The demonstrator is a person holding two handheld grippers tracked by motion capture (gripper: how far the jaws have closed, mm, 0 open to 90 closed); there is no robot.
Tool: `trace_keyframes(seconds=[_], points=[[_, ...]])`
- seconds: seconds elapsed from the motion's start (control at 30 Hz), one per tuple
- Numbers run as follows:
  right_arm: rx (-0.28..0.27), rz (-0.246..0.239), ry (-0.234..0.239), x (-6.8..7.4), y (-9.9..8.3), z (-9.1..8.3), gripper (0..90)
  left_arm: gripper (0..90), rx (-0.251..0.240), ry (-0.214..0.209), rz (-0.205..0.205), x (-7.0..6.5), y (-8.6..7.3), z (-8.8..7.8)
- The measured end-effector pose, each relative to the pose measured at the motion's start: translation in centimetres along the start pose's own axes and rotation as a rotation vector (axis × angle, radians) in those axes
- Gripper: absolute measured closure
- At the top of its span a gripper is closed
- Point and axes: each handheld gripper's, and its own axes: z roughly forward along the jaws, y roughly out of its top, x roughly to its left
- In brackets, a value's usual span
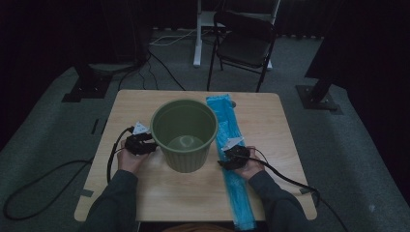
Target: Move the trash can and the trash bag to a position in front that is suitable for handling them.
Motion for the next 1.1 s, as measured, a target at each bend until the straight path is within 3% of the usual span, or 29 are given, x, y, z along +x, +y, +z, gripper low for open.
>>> trace_keyframes(seconds=[0.27,0.67,1.1], points=[[0.04,-0.003,-0.021,-1.4,-1.9,-1.6,44.7,50.8,-0.003,0.001,-0.001,0.0,0.0,0.0],[0.049,0.08,-0.012,-3.7,-4.9,-3.4,45.6,51.0,0.008,0.027,0.026,0.2,0.7,1.1],[0.066,0.154,-0.023,-5.3,-6.9,-4.7,49.6,52.1,-0.014,0.003,0.011,0.8,1.3,2.2]])
